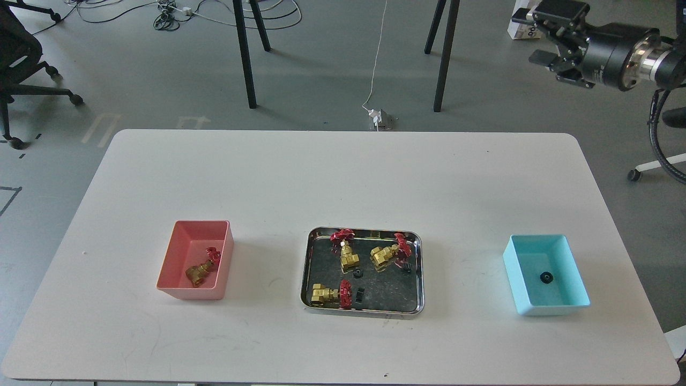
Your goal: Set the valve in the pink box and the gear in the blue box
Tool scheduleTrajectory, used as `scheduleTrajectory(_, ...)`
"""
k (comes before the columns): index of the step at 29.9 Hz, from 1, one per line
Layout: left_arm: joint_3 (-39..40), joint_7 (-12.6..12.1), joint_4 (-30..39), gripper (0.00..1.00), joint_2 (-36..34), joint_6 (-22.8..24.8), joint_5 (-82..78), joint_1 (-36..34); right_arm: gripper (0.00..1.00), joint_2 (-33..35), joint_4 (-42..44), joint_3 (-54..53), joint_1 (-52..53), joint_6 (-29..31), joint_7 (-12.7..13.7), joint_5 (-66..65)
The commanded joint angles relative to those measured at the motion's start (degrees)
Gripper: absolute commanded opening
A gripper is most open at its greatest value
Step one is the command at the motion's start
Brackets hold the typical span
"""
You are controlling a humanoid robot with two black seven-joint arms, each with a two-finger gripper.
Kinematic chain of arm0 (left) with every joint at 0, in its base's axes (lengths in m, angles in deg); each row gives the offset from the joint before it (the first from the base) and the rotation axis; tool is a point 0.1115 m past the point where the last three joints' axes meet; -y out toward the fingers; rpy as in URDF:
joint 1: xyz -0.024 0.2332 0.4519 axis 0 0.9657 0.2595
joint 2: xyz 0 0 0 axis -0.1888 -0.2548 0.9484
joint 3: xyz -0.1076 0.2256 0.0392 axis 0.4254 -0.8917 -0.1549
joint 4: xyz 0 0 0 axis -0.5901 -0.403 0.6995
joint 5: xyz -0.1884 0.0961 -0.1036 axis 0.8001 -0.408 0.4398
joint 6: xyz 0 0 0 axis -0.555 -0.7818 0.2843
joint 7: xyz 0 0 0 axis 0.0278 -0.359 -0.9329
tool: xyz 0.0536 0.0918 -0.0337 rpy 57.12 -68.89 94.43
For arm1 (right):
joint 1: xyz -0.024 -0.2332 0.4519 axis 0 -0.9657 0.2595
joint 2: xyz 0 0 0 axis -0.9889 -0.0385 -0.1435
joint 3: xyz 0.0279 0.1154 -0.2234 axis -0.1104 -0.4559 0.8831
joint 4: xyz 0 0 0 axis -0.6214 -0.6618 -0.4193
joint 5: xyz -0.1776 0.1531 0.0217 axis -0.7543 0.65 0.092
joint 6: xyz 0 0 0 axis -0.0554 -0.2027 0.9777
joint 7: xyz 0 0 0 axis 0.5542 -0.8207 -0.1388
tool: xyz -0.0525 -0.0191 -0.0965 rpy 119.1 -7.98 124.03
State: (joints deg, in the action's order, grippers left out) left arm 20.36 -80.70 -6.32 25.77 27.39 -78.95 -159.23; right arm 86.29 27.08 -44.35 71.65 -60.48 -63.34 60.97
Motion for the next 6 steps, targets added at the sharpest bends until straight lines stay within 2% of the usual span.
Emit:
scheduleTrajectory(1, -1.55, 0.07, -0.33, 1.0, 5.67, -0.05, 1.25, 1.8, 0.97, -3.39, 5.59, -9.96, -2.66, -7.64, -0.08, 7.85)
scheduleTrajectory(4, -2.96, 0.07, -0.24, 1.0, 9.99, -0.05, 1.25, 2.94, 0.97, -3.57, 6.04, -14.99, -5.65, -13.18, -0.17, 7.77)
scheduleTrajectory(6, -3.83, 0.07, -0.24, 1.0, 10.96, -0.05, 1.25, 4.0, 0.97, -3.66, 5.87, -15.97, -7.85, -14.51, -0.26, 7.77)
